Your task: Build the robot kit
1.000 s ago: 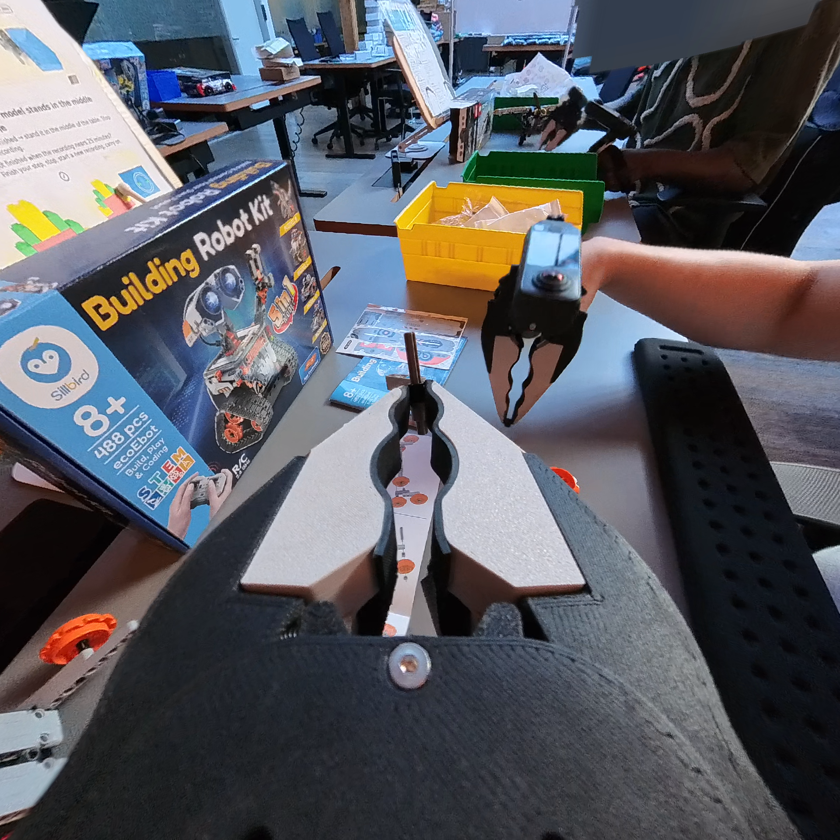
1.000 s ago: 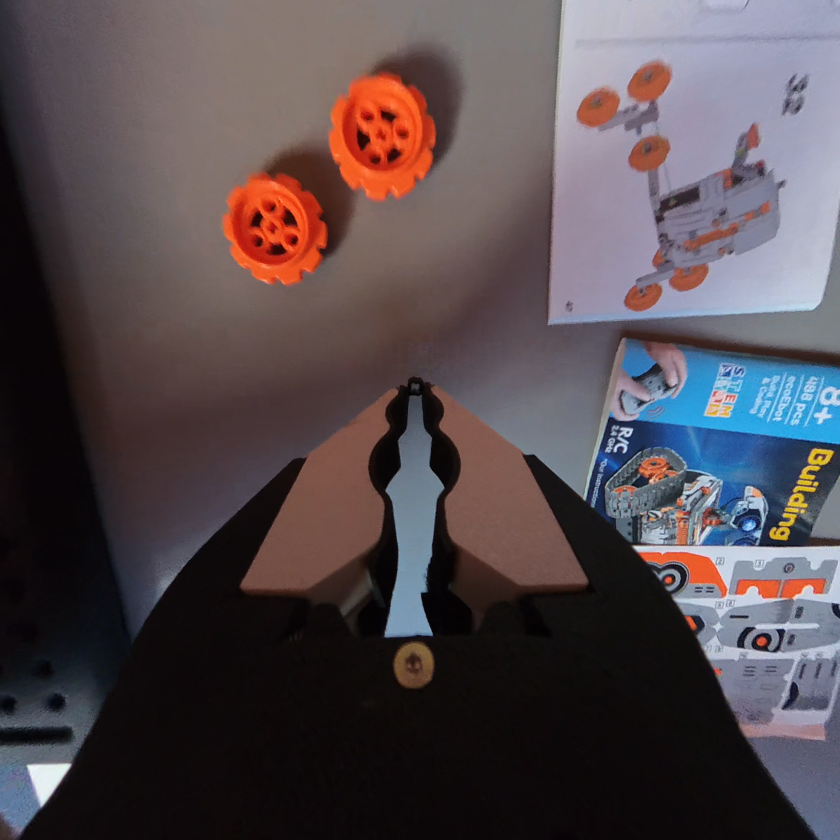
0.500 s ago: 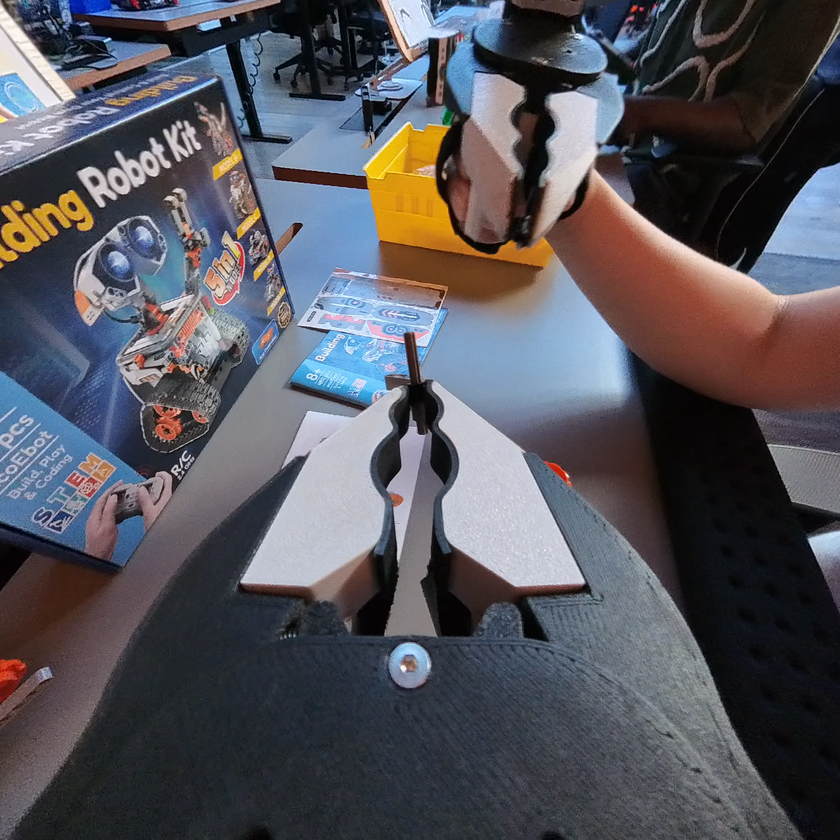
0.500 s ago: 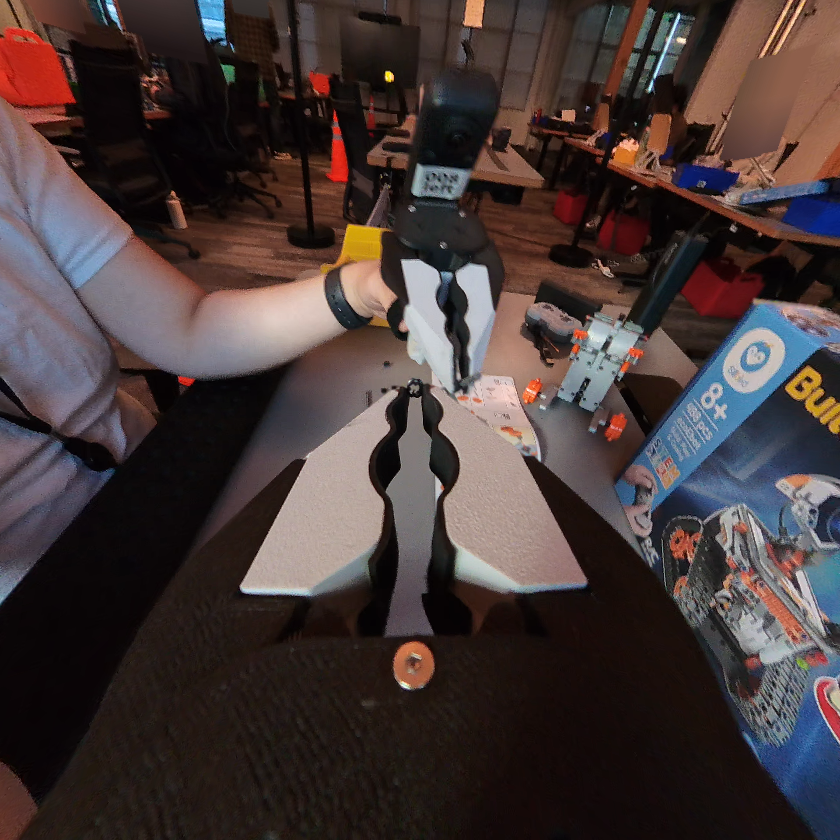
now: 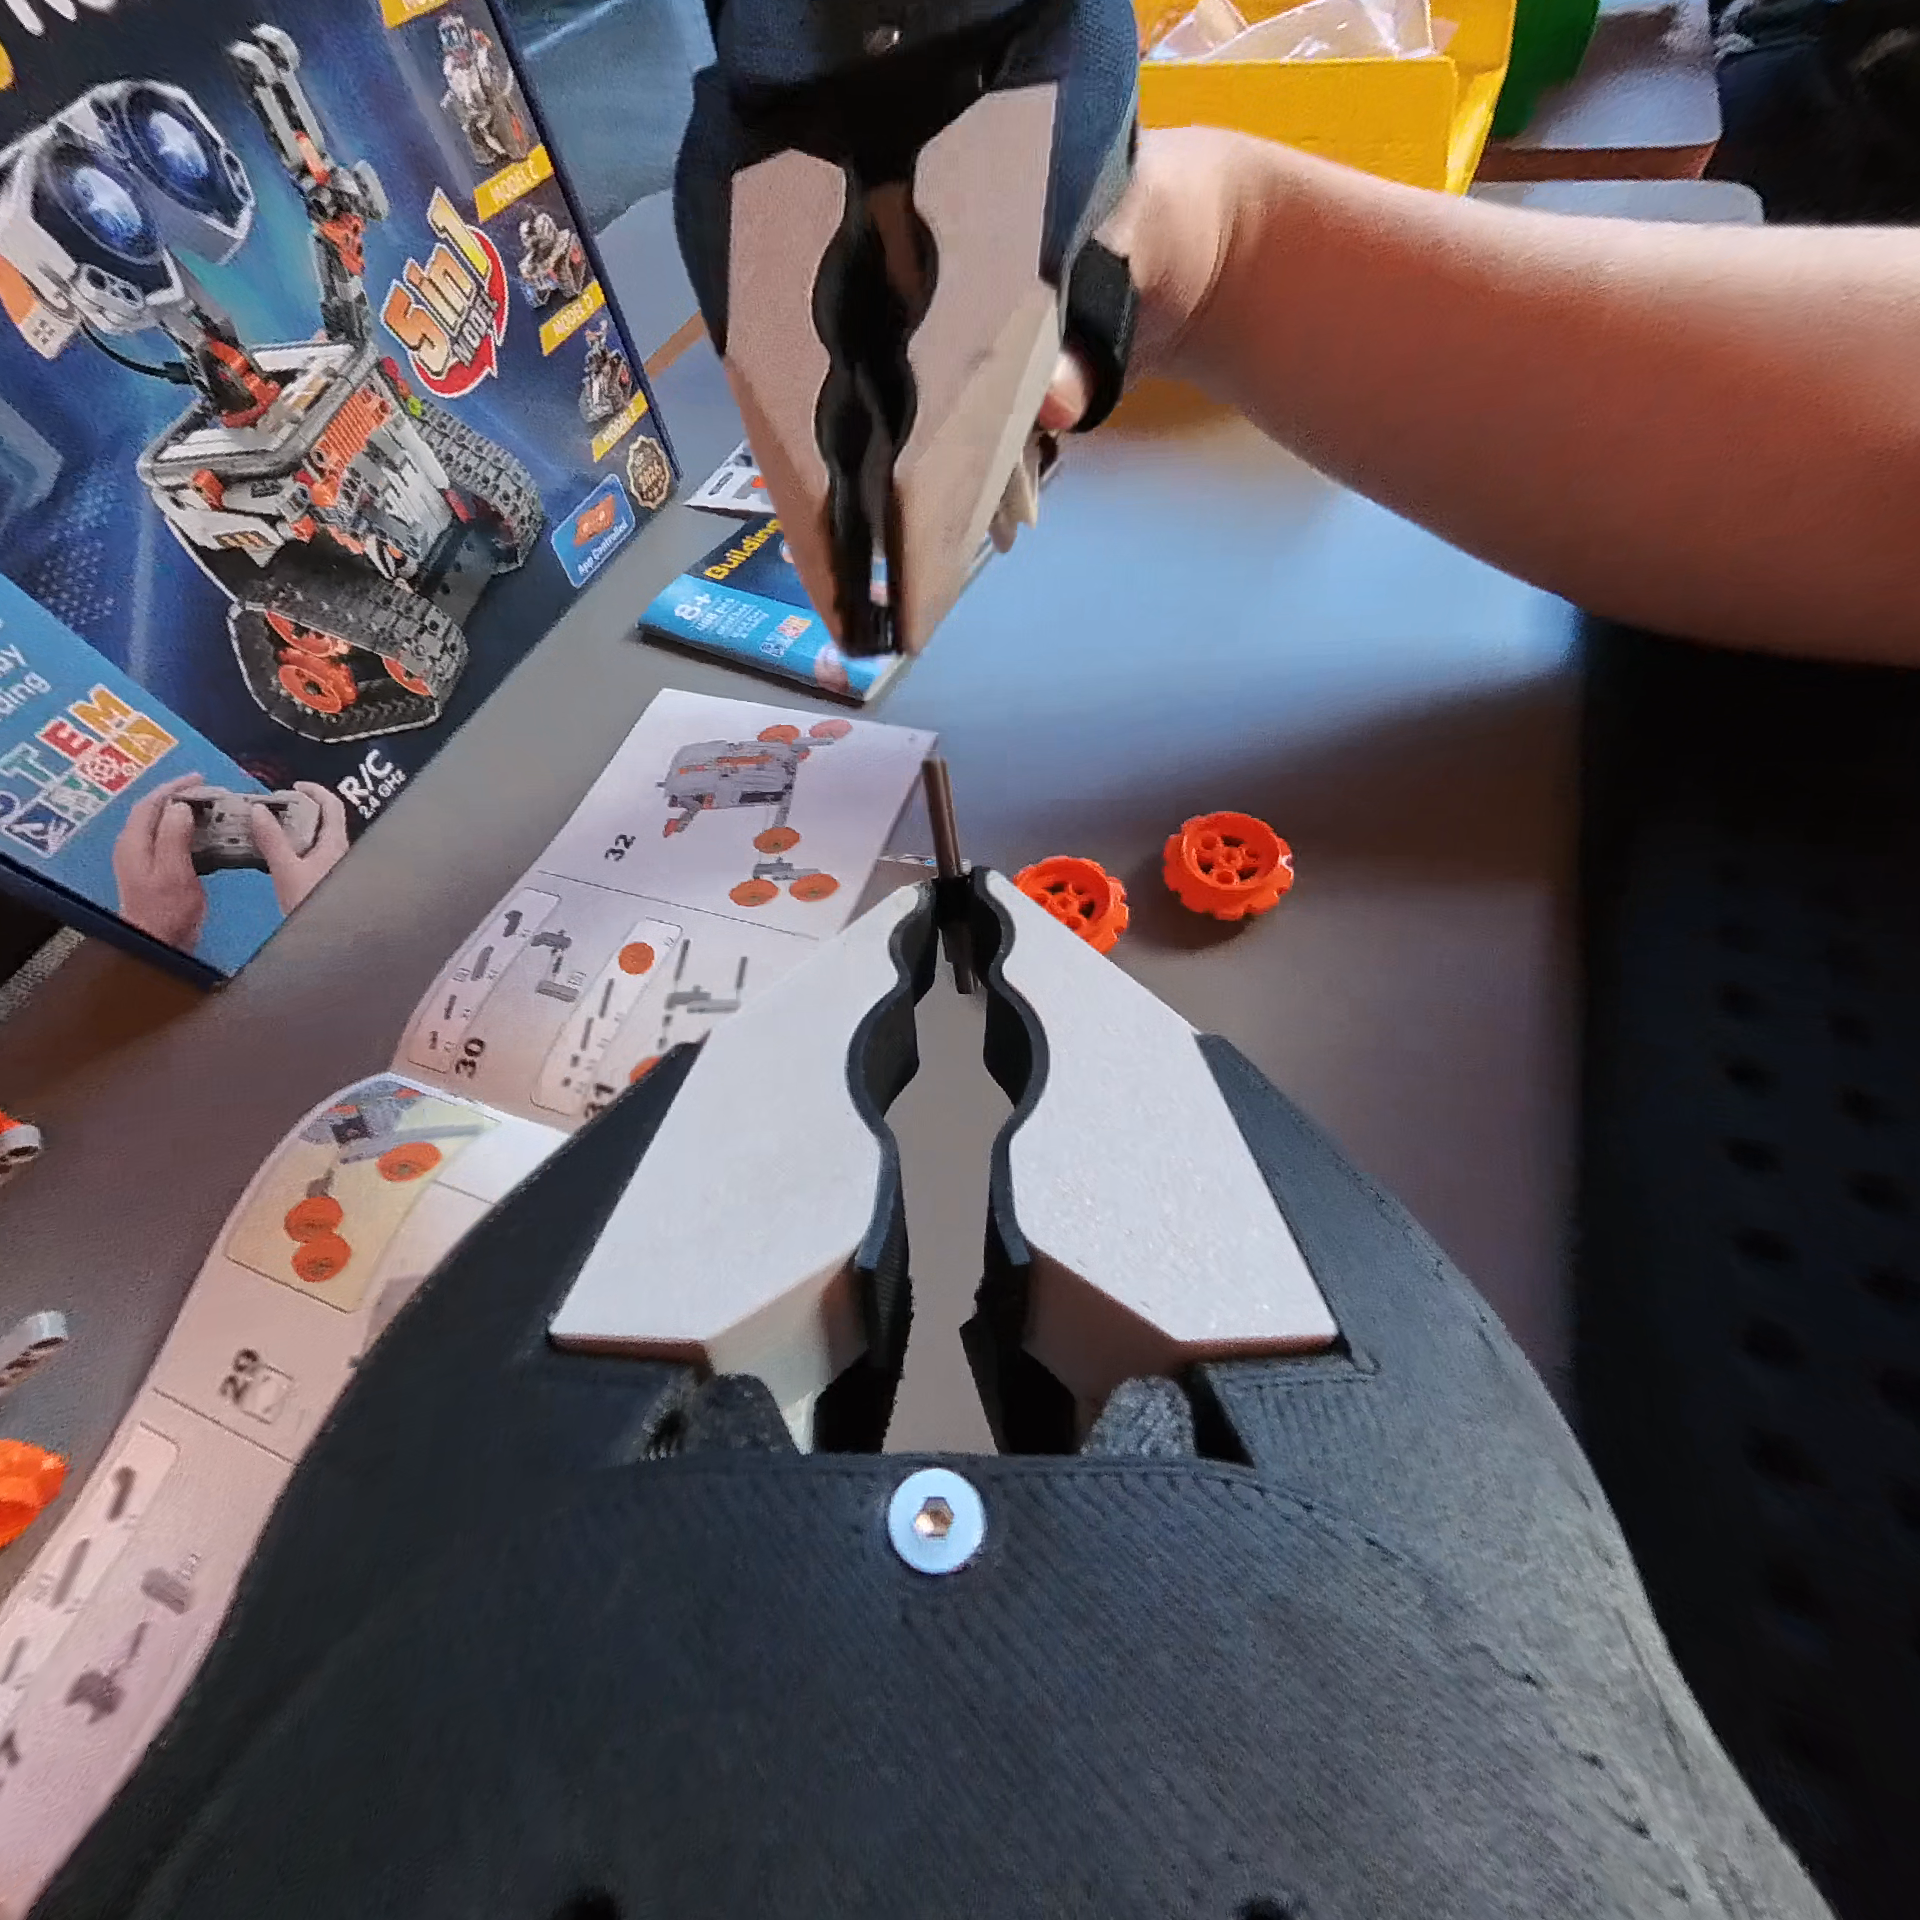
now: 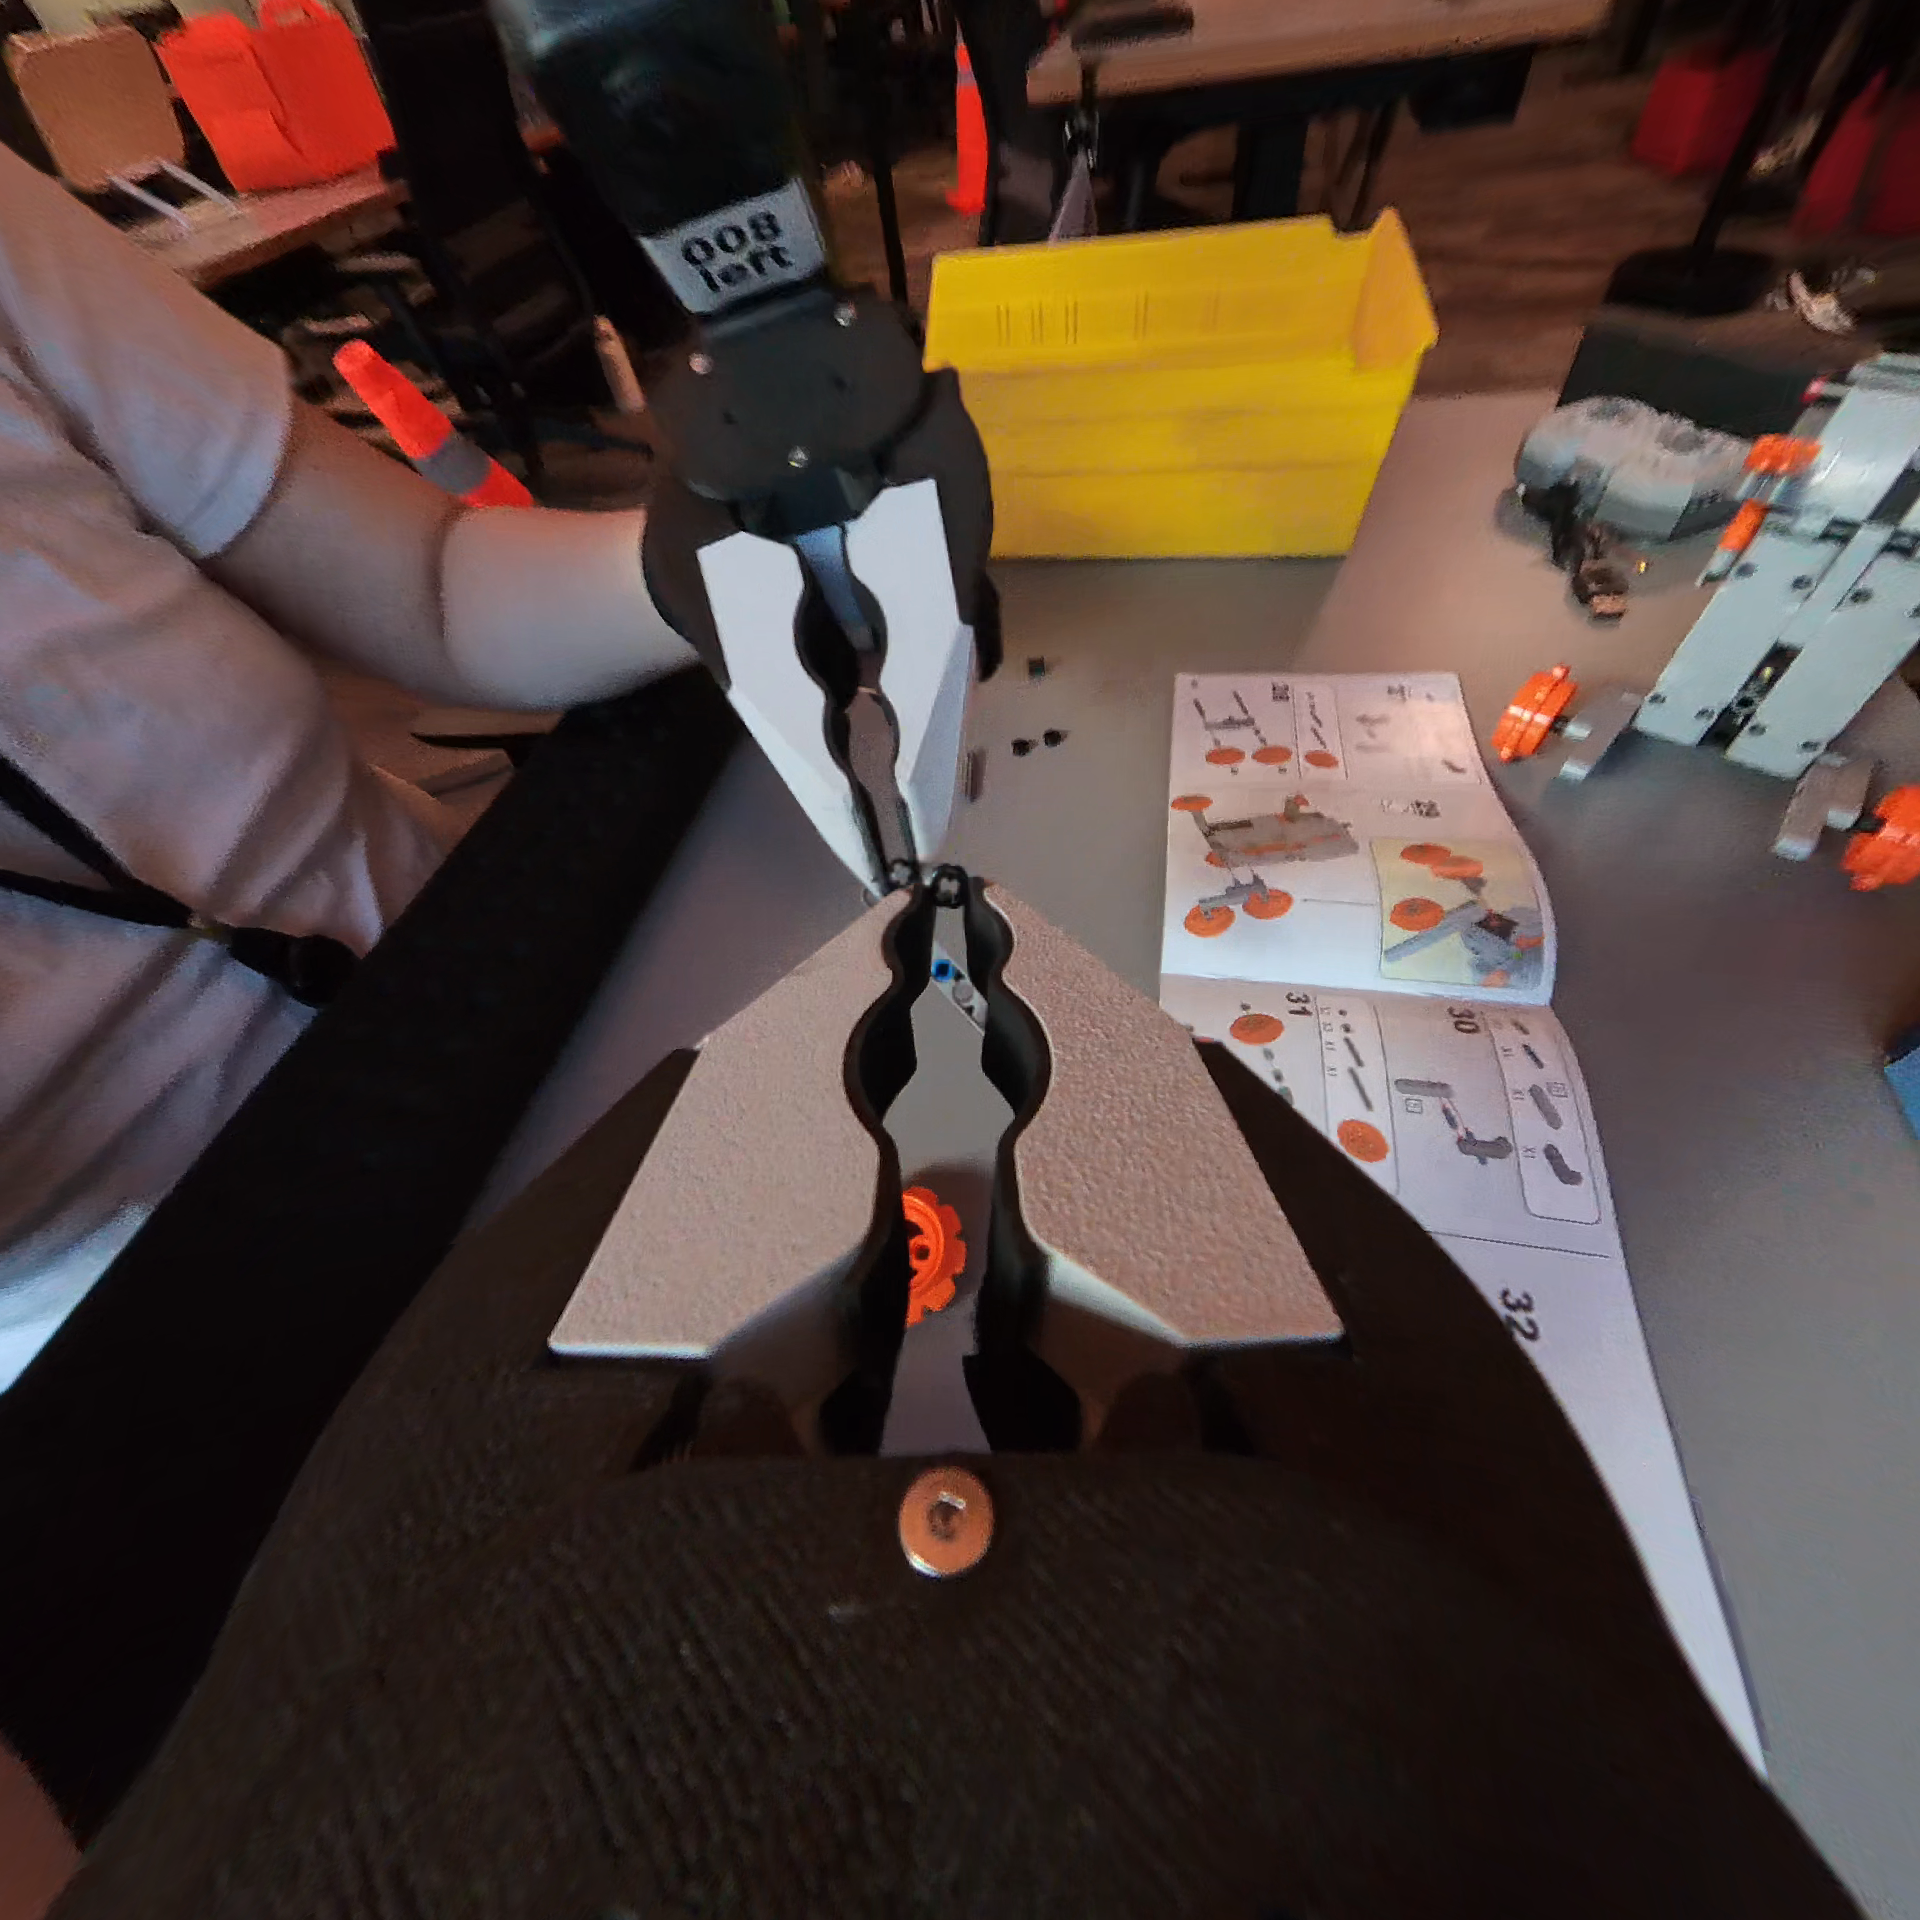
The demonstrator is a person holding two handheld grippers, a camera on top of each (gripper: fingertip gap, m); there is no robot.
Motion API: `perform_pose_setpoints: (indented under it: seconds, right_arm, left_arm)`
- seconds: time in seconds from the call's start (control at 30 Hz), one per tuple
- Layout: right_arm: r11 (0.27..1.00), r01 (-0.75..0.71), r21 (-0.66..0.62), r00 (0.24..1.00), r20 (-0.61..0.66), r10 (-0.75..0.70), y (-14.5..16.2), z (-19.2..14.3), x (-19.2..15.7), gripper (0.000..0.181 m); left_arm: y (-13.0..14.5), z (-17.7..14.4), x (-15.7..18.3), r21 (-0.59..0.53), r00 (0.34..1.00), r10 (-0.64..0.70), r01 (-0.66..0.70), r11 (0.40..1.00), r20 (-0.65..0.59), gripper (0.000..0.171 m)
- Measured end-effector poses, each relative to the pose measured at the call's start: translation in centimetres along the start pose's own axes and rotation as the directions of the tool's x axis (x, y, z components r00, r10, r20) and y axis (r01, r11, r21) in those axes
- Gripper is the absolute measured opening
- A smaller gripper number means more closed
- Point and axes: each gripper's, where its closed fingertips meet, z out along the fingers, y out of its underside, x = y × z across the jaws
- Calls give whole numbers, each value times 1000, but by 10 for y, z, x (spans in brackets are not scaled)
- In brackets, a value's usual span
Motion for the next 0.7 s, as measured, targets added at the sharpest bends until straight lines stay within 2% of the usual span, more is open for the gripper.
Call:
perform_pose_setpoints:
  seconds: [0.07,0.2,0.33,0.4,0.47,0.53,0.7]
  right_arm:
    - [1000,15,-22,1000,-12,-15,3,14,-7,4]
    - [996,29,-82,987,-155,-41,30,20,-7,5]
    - [988,115,102,948,-308,-78,19,7,-9,4]
    - [981,185,64,934,-321,-155,15,8,-14,4]
    - [967,237,91,924,-327,-195,12,14,-15,4]
    - [973,207,105,944,-283,-170,15,27,-18,4]
    - [978,207,0,958,-204,-203,36,58,-33,4]
  left_arm:
    - [12,0,2,-9,1000,-21,21,1000,-3,3]
    - [27,2,0,-61,999,-40,39,997,-11,3]
    - [31,-3,2,-86,999,1,3,996,49,3]
    - [32,-14,11,-53,996,56,-52,997,74,3]
    - [32,-23,26,-2,994,95,-95,995,62,3]
    - [39,-29,30,3,990,114,-115,993,84,3]
    - [52,-36,36,-11,991,115,-115,993,74,3]
